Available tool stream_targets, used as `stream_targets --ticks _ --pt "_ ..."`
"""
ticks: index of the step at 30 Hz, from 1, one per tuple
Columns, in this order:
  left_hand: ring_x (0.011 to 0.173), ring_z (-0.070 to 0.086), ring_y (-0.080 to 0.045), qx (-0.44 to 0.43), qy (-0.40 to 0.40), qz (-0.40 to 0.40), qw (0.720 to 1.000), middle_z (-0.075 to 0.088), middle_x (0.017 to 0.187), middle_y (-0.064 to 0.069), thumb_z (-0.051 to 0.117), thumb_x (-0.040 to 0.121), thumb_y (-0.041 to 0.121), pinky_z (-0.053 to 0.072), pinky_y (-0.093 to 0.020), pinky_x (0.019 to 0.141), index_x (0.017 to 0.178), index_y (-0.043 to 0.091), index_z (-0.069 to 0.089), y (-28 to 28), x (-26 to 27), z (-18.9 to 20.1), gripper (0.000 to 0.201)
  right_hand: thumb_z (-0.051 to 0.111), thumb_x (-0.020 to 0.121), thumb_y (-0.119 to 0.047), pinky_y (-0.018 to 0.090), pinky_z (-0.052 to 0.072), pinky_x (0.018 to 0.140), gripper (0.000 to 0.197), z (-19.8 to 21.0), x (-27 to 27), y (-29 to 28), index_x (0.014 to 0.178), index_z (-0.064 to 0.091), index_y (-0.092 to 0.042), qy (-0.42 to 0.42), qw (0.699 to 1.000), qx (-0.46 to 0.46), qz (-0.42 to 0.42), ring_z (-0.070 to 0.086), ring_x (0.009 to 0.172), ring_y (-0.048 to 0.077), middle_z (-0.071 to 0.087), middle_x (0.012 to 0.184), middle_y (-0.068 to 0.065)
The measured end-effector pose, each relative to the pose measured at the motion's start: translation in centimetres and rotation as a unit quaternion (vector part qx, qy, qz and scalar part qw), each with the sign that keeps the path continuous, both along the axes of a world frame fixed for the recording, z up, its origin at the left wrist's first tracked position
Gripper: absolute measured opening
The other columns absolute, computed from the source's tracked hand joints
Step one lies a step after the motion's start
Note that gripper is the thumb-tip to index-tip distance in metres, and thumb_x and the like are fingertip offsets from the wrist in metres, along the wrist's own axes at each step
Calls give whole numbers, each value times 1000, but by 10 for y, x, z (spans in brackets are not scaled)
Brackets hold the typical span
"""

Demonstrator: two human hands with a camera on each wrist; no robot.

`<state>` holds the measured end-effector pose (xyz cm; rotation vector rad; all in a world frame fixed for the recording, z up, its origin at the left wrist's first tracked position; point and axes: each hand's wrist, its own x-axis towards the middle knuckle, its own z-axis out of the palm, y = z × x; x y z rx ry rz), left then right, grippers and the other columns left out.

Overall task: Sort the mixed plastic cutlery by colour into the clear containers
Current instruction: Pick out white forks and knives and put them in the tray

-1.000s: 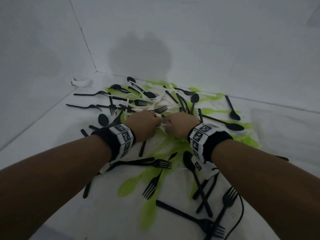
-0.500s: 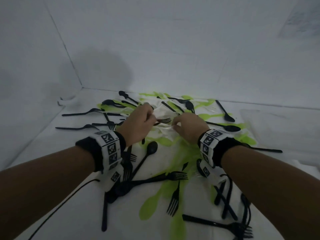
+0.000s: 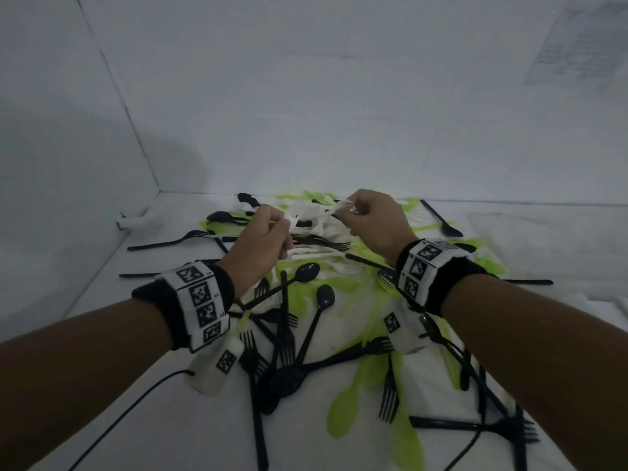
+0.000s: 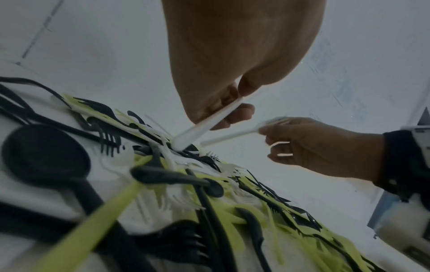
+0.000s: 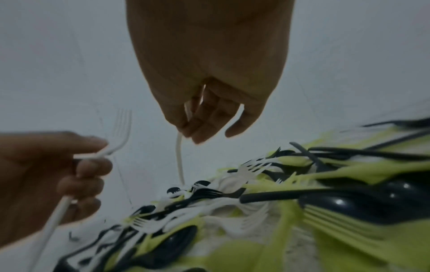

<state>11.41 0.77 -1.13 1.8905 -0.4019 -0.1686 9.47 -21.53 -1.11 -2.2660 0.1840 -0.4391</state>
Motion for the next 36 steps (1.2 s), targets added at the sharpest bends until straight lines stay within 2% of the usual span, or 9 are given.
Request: stream_targets --ticks 5,9,12,16,19,23,27,30,36 --pt "65 41 -19 24 -23 -21 999 52 75 -14 53 104 22 35 -34 61 112 12 47 16 9 -4 14 66 83 -27 34 50 67 19 19 5 15 81 53 -13 -115 981 152 -43 55 67 12 61 75 -4" --pt "63 57 -15 177 -108 -92 974 63 79 4 64 97 24 47 -34 60 107 20 53 25 14 -11 15 62 89 -24 38 56 60 22 19 5 20 96 49 -8 -84 972 218 -38 73 68 19 67 82 11" --pt "65 56 -14 261 -160 -110 946 66 81 1 70 92 28 45 -31 60 99 23 56 21 22 -18 17 57 98 -34 36 49 56 19 0 4 14 101 48 -17 33 988 138 -59 62 59 18 62 85 7" --pt "74 55 -19 323 -204 -138 914 59 82 3 72 89 37 43 -33 65 86 19 59 -3 38 -24 22 59 96 -36 34 49 64 26 -40 1 3 110 54 -14 217 975 30 -36 60 71 19 66 94 7" --pt "87 57 -21 380 -214 -155 887 56 95 2 67 92 41 43 -34 71 93 20 67 -26 47 -28 21 63 94 -27 36 57 75 22 -46 -7 2 109 60 -12 226 973 22 -42 70 81 21 72 96 5" --pt "85 61 -22 440 -227 -194 847 56 85 5 62 96 31 40 -31 67 89 19 64 -42 53 -34 15 61 100 -21 36 61 72 19 -41 -14 -7 90 69 -7 198 976 70 -61 69 64 14 78 85 4" --pt "74 53 -18 409 -189 -204 869 53 75 8 61 96 24 35 -30 60 75 23 51 -37 59 -35 24 57 102 -34 29 44 58 28 -39 -18 -13 96 63 -7 202 975 -48 -79 59 74 16 69 85 2" --pt "71 53 -19 381 -168 -223 882 54 76 4 57 97 22 32 -28 55 78 20 49 -27 61 -25 21 56 99 -34 32 39 62 22 -40 -17 -11 90 52 -14 206 971 -91 -74 53 77 21 55 81 1" --pt "75 53 -20 408 -92 -253 872 58 85 -3 65 96 44 41 -32 67 85 15 57 1 62 -8 31 56 96 -27 28 34 53 30 -40 -3 2 71 44 -15 195 974 -110 -38 51 65 19 50 70 1"
